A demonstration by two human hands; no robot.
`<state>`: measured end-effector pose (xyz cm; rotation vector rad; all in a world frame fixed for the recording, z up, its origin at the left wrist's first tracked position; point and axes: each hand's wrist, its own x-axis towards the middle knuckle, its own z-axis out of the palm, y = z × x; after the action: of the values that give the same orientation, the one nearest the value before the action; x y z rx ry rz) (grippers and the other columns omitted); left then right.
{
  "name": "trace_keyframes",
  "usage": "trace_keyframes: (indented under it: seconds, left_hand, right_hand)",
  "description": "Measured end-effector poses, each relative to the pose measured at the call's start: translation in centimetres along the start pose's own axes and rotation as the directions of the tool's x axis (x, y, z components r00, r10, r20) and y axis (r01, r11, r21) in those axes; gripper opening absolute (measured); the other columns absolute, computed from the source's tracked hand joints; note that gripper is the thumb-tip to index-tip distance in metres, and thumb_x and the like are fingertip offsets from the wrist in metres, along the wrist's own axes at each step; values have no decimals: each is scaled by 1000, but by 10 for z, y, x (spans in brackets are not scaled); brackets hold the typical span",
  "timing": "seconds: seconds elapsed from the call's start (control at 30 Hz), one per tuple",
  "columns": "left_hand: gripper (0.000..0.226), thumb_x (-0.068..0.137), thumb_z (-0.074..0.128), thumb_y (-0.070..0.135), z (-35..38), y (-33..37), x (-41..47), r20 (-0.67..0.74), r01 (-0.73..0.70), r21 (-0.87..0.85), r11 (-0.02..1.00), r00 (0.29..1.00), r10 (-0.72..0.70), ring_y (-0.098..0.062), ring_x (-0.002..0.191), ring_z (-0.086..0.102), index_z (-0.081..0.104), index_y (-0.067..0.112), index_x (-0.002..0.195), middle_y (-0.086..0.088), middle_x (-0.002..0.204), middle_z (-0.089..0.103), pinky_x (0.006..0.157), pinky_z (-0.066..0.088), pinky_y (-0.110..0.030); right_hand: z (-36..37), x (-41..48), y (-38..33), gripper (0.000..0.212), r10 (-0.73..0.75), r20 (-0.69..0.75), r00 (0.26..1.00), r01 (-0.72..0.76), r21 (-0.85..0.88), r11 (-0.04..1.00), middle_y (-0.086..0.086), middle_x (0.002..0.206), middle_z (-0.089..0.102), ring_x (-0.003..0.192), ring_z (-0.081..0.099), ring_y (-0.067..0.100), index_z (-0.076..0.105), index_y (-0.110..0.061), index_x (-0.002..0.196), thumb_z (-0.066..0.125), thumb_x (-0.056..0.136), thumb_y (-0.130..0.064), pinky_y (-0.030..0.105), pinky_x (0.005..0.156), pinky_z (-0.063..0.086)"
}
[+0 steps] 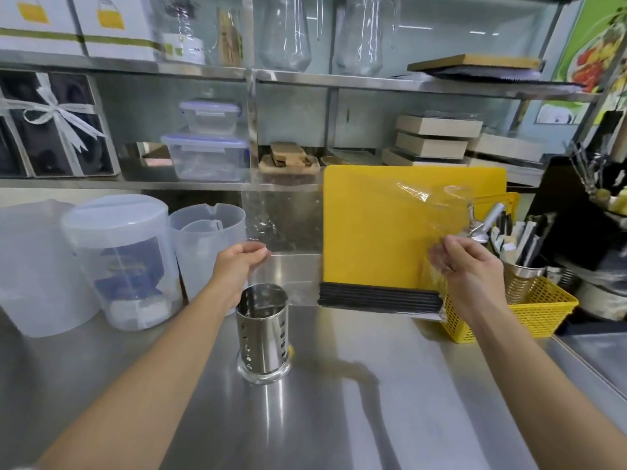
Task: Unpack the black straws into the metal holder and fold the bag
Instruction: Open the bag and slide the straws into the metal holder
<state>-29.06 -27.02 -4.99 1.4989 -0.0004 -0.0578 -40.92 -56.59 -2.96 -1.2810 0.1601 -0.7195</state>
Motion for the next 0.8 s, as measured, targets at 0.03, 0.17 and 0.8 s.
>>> trace_keyframes:
  seconds: [0.03,0.17,0.8]
  left_hand:
    - [12,85,60,2,3,0,3,11,8,-22,1000,1000,-7,-20,94,64,63,12,91,-7,93,67,103,45,-37]
    - [40,79,69,11,-4,8,13,-1,-21,-76,997,1000,21,-22,109,59,51,16,115,-8,114,61,103,40,-34]
    - [68,82,62,42,25,94,-14,308,-642,743,188,578,756,-23,129,37,33,19,138,-3,136,48,106,20,-36]
  right_hand:
    - [0,5,-1,11,-3,13,1000,3,-2,1000,-8,59,66,73,63,14,64,-12,80,57,89,-13,32,82,51]
    - [5,12,-7,10,-18,40,999,19,-19,1000,-1,70,65,75,64,14,64,-11,83,57,89,-14,30,79,51]
    - [29,35,-3,9,36,104,994,-28,-76,997,0,73,67,74,66,12,66,-16,80,60,87,-17,29,77,51]
